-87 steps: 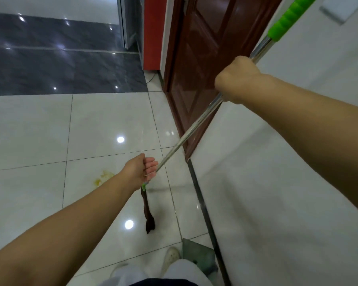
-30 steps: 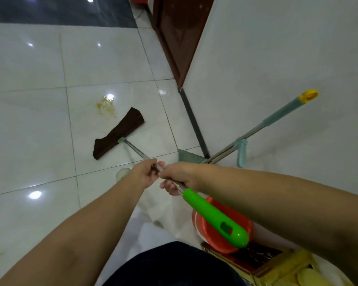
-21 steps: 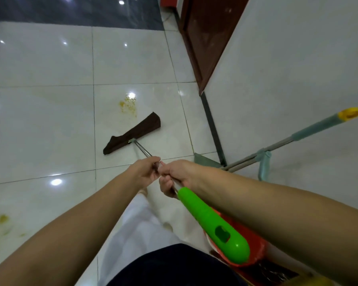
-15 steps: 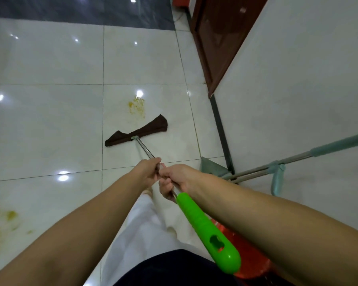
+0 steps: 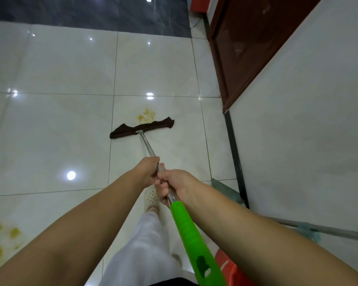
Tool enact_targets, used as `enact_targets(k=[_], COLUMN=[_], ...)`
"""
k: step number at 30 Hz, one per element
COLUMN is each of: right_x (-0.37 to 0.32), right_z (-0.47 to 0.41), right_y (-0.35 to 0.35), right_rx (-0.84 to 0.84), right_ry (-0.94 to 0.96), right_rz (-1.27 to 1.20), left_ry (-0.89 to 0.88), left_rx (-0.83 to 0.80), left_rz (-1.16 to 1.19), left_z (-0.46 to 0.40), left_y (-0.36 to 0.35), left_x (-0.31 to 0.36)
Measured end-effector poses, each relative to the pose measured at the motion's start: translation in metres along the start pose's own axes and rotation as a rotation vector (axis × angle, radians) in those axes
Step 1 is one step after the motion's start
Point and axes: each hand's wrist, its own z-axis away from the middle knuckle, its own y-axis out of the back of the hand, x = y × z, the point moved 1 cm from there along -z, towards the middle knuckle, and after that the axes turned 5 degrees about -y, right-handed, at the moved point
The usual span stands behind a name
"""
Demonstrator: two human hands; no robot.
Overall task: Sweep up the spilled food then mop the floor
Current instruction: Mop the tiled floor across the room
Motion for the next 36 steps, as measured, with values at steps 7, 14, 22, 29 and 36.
enact_targets(k=[7, 14, 22, 29, 36], right_x=[-0.085, -0.16, -0.205, -0.178, -0.126], right_z=[-0.023, -0.036, -0.043, -0.039, -0.007], right_y=[-0.037, -0.076, -0.075, -0.047, -0.028], right_rx=[0.014, -0.037, -0.344, -0.372, -0.307], right_ry=[0.013, -0.007, -0.063, -0.044, -0.079], right_rz=[-0.037, -0.088, -0.534, -0.673, -0.549], left_ry=[0.009, 0.028, 0.031, -0.008, -0.069], left_rx=[-0.005, -0.006, -0.022, -0.056, -0.108], left_rz=[-0.018, -0.09, -0.237, -0.441, -0.536], left_z=[-0.053, -0.094, -0.125, -0.108, -0.054], left_y=[-0.014, -0.025, -0.043, -0.047, -0.039], left_x=[0.084, 0.16, 0.201, 0.171, 0.121])
